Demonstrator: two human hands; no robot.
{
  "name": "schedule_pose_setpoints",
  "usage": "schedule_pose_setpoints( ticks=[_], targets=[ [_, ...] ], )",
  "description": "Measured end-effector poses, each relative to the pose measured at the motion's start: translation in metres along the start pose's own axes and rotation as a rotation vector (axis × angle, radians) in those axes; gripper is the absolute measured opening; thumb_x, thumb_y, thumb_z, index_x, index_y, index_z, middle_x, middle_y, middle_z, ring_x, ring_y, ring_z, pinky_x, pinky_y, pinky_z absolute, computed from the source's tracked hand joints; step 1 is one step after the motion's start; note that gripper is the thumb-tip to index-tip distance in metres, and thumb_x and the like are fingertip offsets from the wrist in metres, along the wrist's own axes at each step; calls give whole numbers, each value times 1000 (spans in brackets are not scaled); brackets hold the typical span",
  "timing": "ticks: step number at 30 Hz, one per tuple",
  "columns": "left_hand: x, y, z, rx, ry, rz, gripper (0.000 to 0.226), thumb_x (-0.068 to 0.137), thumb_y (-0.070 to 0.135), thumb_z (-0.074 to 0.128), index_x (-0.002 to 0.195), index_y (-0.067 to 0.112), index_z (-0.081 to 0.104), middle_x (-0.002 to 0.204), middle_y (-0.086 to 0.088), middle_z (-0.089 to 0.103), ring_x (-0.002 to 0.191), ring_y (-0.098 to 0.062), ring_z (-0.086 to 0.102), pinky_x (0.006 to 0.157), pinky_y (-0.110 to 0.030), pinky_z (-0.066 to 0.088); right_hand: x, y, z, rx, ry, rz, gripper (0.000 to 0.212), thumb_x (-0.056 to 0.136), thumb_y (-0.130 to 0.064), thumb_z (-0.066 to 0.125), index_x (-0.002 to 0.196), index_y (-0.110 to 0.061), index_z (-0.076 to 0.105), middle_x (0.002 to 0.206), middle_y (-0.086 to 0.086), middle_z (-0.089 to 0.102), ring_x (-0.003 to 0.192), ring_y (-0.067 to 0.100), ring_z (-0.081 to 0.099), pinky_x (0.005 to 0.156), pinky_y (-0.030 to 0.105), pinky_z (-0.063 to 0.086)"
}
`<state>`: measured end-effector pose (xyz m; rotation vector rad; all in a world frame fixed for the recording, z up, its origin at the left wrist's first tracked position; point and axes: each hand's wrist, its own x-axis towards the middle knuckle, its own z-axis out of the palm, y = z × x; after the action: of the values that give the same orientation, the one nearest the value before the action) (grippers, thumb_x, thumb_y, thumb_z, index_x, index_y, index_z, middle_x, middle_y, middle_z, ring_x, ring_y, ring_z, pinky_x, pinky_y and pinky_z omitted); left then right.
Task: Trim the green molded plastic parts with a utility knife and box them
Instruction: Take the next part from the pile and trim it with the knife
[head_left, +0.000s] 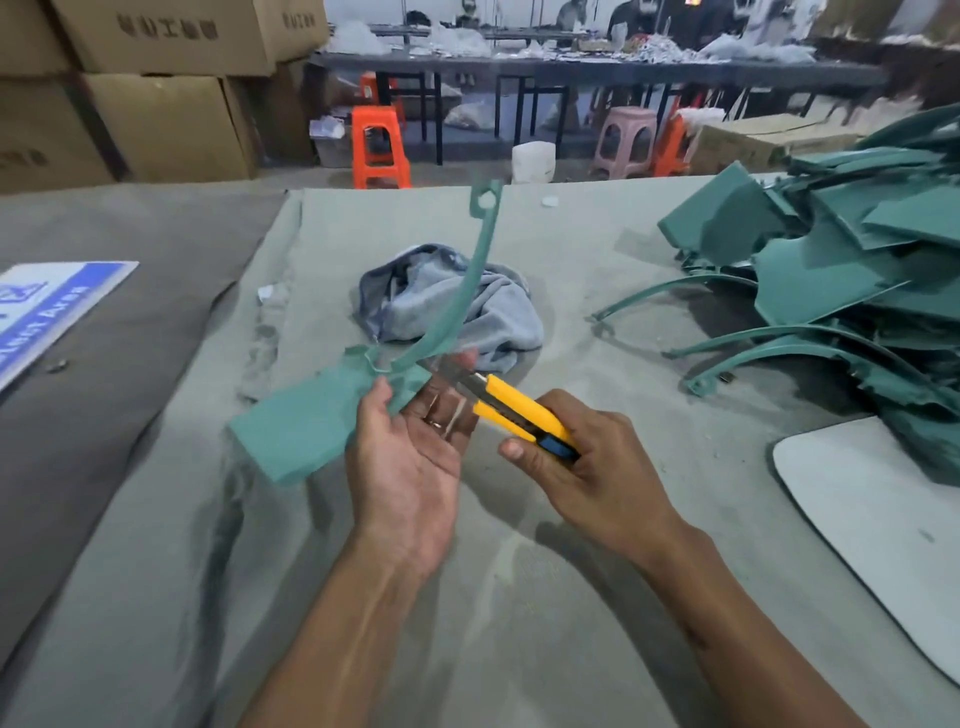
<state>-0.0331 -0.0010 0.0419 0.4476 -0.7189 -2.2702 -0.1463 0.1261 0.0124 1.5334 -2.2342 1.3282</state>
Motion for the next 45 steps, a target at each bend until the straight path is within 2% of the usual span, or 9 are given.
schedule_pose_setpoints(
  ticks=[3, 9, 12, 17, 25, 31, 35, 39, 45],
  targets=[
    [0, -6, -4, 237, 22, 86, 55, 106, 46, 26, 138, 13, 57, 121, -8, 74, 106, -16, 71, 94, -45, 51, 0, -1, -1, -19, 60, -5, 42, 97, -57, 60, 87, -16, 57, 57, -2, 46, 52, 18, 48, 48, 35, 37],
    [4, -11, -8, 556, 326, 204, 33, 99, 40, 48, 81, 18, 64, 63, 8, 64, 51, -11, 52, 48, -25, 35, 1, -6, -5, 110, 237, 39, 41, 97, -52, 65, 82, -14, 61, 55, 0, 48, 46, 18, 47, 46, 30, 37],
    [0, -15, -9, 621, 225, 250, 31, 88, 37, 51, 61, 25, 59, 51, 5, 50, 44, -11, 40, 41, -22, 31, 3, -13, -2, 499, 312, 249, 46, 88, -49, 79, 80, -9, 58, 57, 12, 50, 44, 33, 50, 43, 32, 41],
    [-15, -29, -4, 951, -16, 355, 46, 91, 35, 45, 48, 20, 41, 44, 7, 41, 43, -11, 39, 49, -25, 30, 9, -16, 6, 815, 445, 468, 23, 83, -34, 85, 77, -17, 71, 57, 3, 44, 40, 18, 42, 41, 27, 40],
    [-9, -16, 0, 561, 163, 54, 38, 79, 43, 57, 57, 15, 42, 44, 0, 37, 36, -11, 26, 37, -19, 19, 16, -4, -8, 964, 458, 497, 21, 83, -9, 68, 65, -20, 72, 49, -2, 40, 35, 15, 35, 37, 24, 33],
    [-8, -19, 1, 505, 198, -150, 39, 93, 24, 53, 58, 23, 38, 45, 5, 30, 34, -9, 20, 42, -22, 13, 13, 0, -12, 926, 377, 412, 16, 87, -25, 76, 72, -22, 70, 52, -1, 44, 36, 18, 43, 40, 26, 36],
    [-2, -14, 3, 306, 306, -40, 33, 93, 14, 48, 64, 21, 34, 48, 4, 26, 34, -9, 18, 44, -23, 11, 8, -1, -12, 570, 381, 232, 36, 97, -59, 65, 81, -27, 59, 58, 13, 46, 40, 27, 50, 38, 33, 42],
    [3, -1, -1, 186, 360, 26, 34, 95, 15, 46, 64, 20, 33, 48, 4, 27, 35, -11, 18, 41, -22, 13, -1, 4, -14, 168, 190, -69, 41, 106, -49, 52, 87, -15, 65, 55, -7, 48, 44, 12, 46, 43, 30, 35],
    [-2, 7, -3, 28, 216, -87, 48, 95, 23, 40, 47, 22, 33, 45, 4, 23, 32, -11, 15, 36, -25, 17, 0, 9, -8, 20, 114, -108, 30, 102, -41, 61, 94, -15, 74, 61, -9, 54, 51, 10, 49, 49, 26, 37]
  ],
)
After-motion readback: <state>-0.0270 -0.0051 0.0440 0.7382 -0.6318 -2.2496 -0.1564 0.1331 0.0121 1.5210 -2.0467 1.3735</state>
